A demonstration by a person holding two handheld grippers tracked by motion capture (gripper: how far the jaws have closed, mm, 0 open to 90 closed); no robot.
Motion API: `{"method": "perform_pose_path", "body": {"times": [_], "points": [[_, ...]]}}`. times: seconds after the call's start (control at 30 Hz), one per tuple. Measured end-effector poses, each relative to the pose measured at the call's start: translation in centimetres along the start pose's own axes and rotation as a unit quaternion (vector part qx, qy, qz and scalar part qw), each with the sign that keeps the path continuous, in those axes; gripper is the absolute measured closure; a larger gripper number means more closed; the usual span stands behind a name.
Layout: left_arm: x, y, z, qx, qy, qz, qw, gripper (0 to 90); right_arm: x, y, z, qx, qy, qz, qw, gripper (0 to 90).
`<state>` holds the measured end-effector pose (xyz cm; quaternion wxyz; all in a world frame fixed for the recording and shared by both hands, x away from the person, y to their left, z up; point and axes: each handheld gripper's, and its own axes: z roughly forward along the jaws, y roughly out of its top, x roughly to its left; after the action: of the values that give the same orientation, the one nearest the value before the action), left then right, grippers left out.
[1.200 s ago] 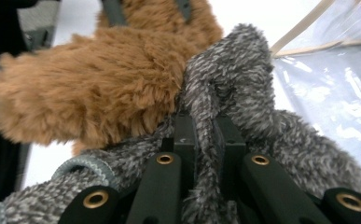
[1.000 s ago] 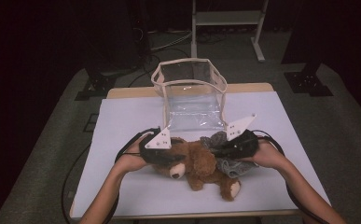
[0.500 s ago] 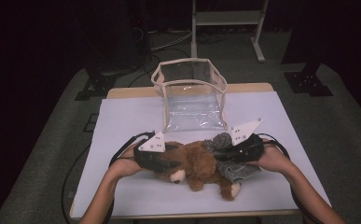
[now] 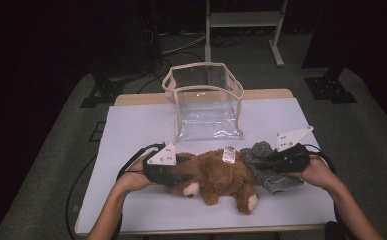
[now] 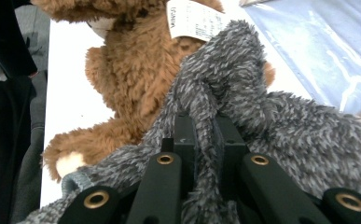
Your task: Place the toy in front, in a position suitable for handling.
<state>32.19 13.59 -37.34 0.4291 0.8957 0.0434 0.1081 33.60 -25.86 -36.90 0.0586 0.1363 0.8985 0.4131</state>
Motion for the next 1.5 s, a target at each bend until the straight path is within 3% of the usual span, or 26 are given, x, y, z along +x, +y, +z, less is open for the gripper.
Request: {"method": "perform_pose_path", "body": {"times": [0.13, 0.23, 0.33, 0.43, 0.5, 0.53, 0.63, 0.73, 0.87, 0.93, 1.0, 1.03, 1.13, 1.17, 1.2, 1.23, 1.27, 1.3, 1.33, 1.37, 1.43, 1.5], "points": [[0.0, 0.0, 0.1, 0.001, -0.002, 0.001, 1.0000, 46.4, 0.2, 1.0, -0.4, -0.013, -0.004, -0.011, 0.9998, 81.3], [0.0, -0.1, 0.0, 0.000, -0.002, 0.002, 1.0000, 46.3, 0.7, 2.9, 0.3, -0.023, 0.003, -0.035, 0.9991, 81.3], [0.0, -0.3, -0.1, -0.002, -0.003, 0.001, 1.0000, 46.2, 1.0, 3.3, 1.0, -0.024, 0.010, -0.047, 0.9986, 81.2], [-0.1, -0.3, -0.2, -0.001, -0.002, 0.001, 1.0000, 46.2, 1.0, 2.6, 1.3, -0.023, 0.013, -0.038, 0.9989, 81.2], [-0.1, -0.3, -0.1, -0.003, -0.003, 0.001, 1.0000, 46.2, 0.8, 1.3, 1.4, -0.026, 0.016, -0.022, 0.9993, 81.3], [-0.1, -0.2, -0.1, -0.004, -0.005, 0.001, 1.0000, 46.2, 0.8, -0.3, 1.1, -0.035, 0.020, 0.000, 0.9992, 81.3], [0.0, -0.1, 0.0, -0.004, -0.004, 0.002, 1.0000, 45.8, 0.7, -2.0, 0.2, -0.043, 0.013, 0.019, 0.9988, 81.3], [0.0, 0.0, 0.0, -0.002, -0.004, 0.004, 1.0000, 45.6, 0.8, -2.1, -0.6, -0.044, 0.004, 0.019, 0.9988, 81.2], [0.1, -0.1, 0.1, -0.001, -0.004, 0.004, 1.0000, 45.2, 1.3, -0.1, -1.6, -0.059, -0.002, -0.005, 0.9983, 81.2], [0.0, -0.1, 0.1, -0.001, -0.004, 0.004, 1.0000, 45.1, 2.0, 2.6, -1.3, -0.072, 0.011, -0.042, 0.9965, 81.1], [0.0, -0.1, 0.1, -0.002, -0.004, 0.004, 1.0000, 45.1, 2.3, 3.5, -0.9, -0.075, 0.018, -0.053, 0.9956, 81.2], [0.0, -0.1, 0.1, -0.001, -0.004, 0.005, 1.0000, 45.1, 3.0, 5.3, 0.2, -0.075, 0.032, -0.077, 0.9938, 81.1], [0.0, 0.0, 0.1, -0.001, -0.004, 0.006, 1.0000, 45.1, 3.5, 6.8, 1.5, -0.072, 0.048, -0.095, 0.9917, 81.1], [-0.1, 0.0, 0.1, 0.000, -0.002, 0.007, 1.0000, 45.0, 3.9, 8.0, 3.1, -0.063, 0.060, -0.109, 0.9901, 81.1], [-0.1, 0.0, 0.1, 0.000, -0.002, 0.007, 1.0000, 45.0, 3.9, 8.0, 3.1, -0.063, 0.060, -0.109, 0.9901, 81.1], [-0.1, 0.0, 0.1, 0.001, -0.002, 0.007, 1.0000, 44.9, 4.1, 8.7, 4.9, -0.047, 0.073, -0.115, 0.9895, 81.1], [-0.1, 0.0, 0.1, 0.001, -0.002, 0.007, 1.0000, 44.9, 4.1, 8.7, 4.9, -0.047, 0.073, -0.115, 0.9895, 81.1], [-0.1, 0.0, 0.1, 0.001, 0.000, 0.007, 1.0000, 44.9, 4.3, 8.7, 6.0, -0.021, 0.070, -0.120, 0.9900, 80.9], [-0.1, 0.0, 0.1, 0.001, 0.000, 0.007, 1.0000, 44.9, 4.3, 8.7, 6.0, -0.021, 0.070, -0.120, 0.9900, 80.9], [-0.1, -0.1, 0.1, 0.002, -0.001, 0.009, 1.0000, 44.9, 4.2, 8.2, 6.8, -0.002, 0.071, -0.122, 0.9901, 80.8], [-0.1, -0.1, 0.1, 0.001, -0.001, 0.008, 1.0000, 44.9, 4.1, 7.9, 6.8, -0.003, 0.071, -0.118, 0.9905, 80.8], [-0.1, 0.0, 0.2, 0.001, -0.002, 0.010, 1.0000, 45.0, 3.4, 7.1, 5.5, -0.014, 0.052, -0.106, 0.9930, 80.9]]}}
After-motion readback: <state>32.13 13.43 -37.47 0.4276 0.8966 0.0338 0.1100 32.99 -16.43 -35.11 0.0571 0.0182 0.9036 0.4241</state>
